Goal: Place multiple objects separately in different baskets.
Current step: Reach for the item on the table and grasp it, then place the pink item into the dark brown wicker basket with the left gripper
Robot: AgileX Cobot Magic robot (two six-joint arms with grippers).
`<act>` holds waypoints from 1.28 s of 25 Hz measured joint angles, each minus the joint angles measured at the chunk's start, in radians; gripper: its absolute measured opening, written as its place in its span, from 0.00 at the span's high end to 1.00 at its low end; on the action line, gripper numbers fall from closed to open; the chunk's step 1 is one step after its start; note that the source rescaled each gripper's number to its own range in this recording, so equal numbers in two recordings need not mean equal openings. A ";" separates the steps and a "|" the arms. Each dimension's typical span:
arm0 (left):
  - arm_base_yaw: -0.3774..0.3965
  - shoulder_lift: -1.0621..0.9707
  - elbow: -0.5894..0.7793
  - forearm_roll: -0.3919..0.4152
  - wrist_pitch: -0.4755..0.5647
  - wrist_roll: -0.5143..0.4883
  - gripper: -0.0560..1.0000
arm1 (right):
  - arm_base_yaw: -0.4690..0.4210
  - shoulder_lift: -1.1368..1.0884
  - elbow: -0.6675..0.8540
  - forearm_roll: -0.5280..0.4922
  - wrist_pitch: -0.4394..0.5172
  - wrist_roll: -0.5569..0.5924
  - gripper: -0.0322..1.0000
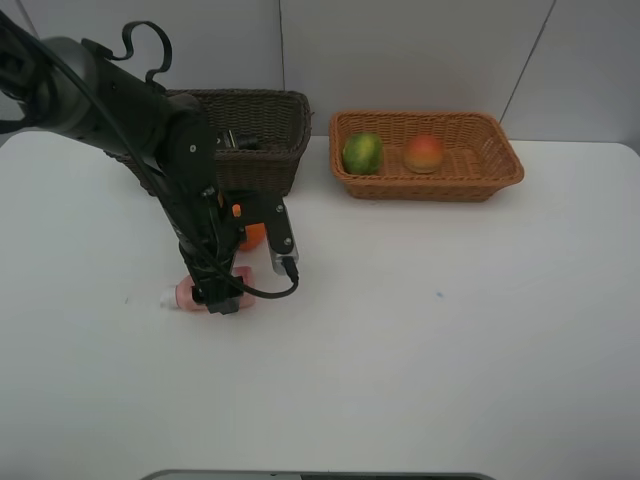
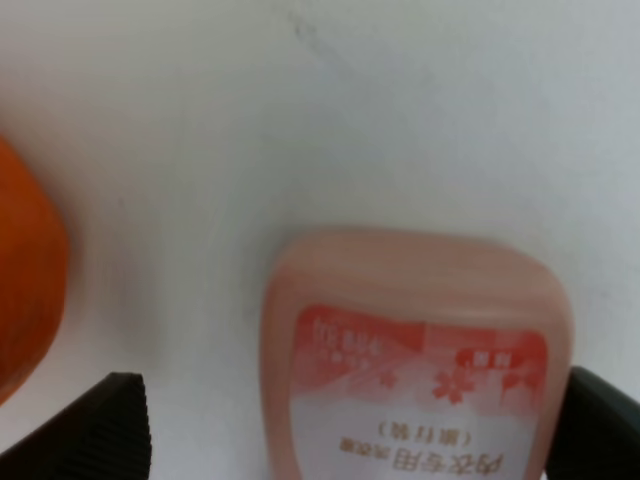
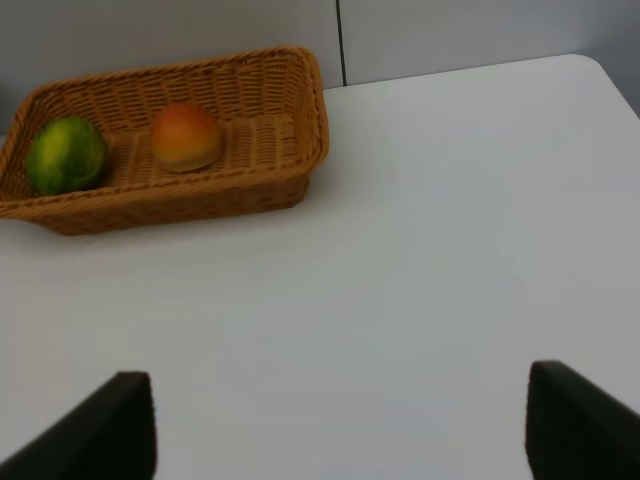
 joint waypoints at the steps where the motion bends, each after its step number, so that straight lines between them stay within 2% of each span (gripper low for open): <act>1: 0.000 0.000 0.000 0.000 0.000 0.000 0.01 | 0.000 0.000 0.000 0.000 0.000 0.000 0.51; 11: 0.000 0.029 0.017 -0.001 -0.001 0.000 0.01 | 0.000 0.000 0.000 0.000 0.000 0.000 0.51; 14: 0.000 0.027 0.026 -0.002 -0.008 0.000 0.05 | 0.000 0.000 0.000 0.000 0.000 0.000 0.51; 16: 0.000 0.024 0.033 -0.009 -0.014 0.000 0.16 | 0.000 0.000 0.000 0.000 0.000 0.000 0.51; 19: -0.001 0.023 0.039 -0.013 -0.023 0.000 0.49 | 0.000 0.000 0.000 0.000 0.000 0.000 0.51; 32: -0.001 0.021 0.040 -0.009 -0.038 0.000 0.50 | 0.000 0.000 0.000 0.000 0.000 0.000 0.51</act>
